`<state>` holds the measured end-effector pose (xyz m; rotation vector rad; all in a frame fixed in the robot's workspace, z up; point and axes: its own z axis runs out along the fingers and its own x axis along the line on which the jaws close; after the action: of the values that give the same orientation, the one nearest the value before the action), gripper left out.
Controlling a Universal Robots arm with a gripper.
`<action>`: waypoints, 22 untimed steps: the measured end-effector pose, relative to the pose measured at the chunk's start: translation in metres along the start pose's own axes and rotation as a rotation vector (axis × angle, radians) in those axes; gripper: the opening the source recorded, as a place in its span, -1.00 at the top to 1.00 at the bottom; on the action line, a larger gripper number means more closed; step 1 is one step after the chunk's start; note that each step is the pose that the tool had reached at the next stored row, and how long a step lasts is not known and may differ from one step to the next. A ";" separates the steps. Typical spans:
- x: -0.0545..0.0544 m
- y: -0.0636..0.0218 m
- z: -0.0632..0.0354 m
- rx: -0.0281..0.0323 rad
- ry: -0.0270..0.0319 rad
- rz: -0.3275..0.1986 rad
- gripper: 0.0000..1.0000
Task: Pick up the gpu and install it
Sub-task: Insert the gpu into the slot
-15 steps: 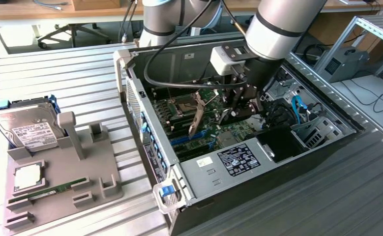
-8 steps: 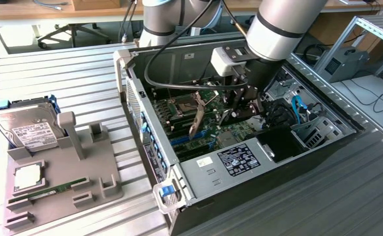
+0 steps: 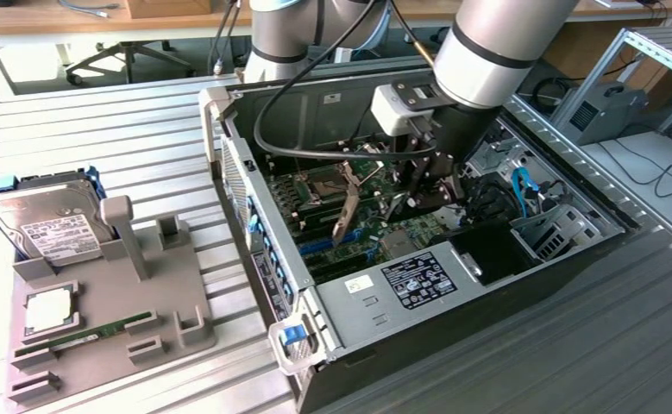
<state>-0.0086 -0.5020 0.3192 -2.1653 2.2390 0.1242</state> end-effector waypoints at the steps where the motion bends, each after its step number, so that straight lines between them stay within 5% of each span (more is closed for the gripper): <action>1: 0.000 0.0000 0.0000 0.0000 0.0000 0.000 0.47; 22: 0.005 0.0006 0.0003 0.0000 -0.0011 0.000 0.47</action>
<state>-0.0094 -0.5071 0.3186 -2.1647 2.2383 0.1254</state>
